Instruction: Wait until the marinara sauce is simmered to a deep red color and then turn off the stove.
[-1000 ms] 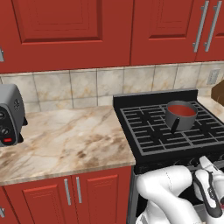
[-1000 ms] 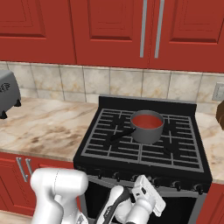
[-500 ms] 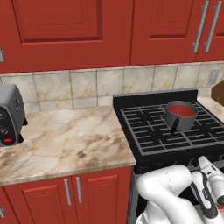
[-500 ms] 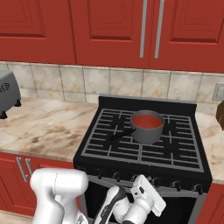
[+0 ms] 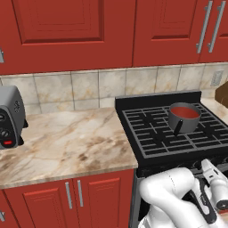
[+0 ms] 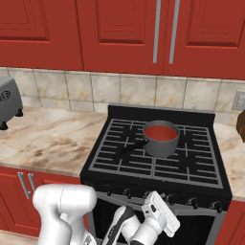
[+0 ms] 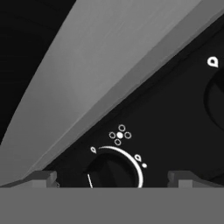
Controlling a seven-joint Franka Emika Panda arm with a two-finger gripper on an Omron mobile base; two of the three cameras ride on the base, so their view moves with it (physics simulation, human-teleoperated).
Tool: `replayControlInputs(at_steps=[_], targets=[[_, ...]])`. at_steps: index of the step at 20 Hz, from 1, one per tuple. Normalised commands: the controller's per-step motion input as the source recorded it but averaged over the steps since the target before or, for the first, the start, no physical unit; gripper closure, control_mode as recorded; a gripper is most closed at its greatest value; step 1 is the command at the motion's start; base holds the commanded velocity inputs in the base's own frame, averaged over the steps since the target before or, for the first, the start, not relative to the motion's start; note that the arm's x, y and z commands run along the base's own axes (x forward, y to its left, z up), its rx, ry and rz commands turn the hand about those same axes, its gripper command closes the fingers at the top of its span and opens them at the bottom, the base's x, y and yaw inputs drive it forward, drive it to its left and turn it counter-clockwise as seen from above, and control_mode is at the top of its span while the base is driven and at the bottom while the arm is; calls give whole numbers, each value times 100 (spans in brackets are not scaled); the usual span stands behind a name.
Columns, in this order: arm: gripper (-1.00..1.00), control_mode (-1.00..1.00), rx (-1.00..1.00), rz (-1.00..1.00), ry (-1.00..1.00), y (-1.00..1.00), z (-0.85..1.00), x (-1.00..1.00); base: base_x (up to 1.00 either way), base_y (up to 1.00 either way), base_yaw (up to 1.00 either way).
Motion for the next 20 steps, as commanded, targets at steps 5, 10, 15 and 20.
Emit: replayControlInputs(at_steps=[5, 10, 15, 20], targets=[[-100, -100, -1, 5, -13, -30, -49, 0, 0, 0, 0], [-100, -100, -4, 8, -14, -29, -44, 0, 0, 0, 0], [-100, -100, -6, 10, -12, -29, -36, 0, 0, 0, 0], [-100, -100, 0, 8, -2, -27, -26, 0, 0, 0, 0]])
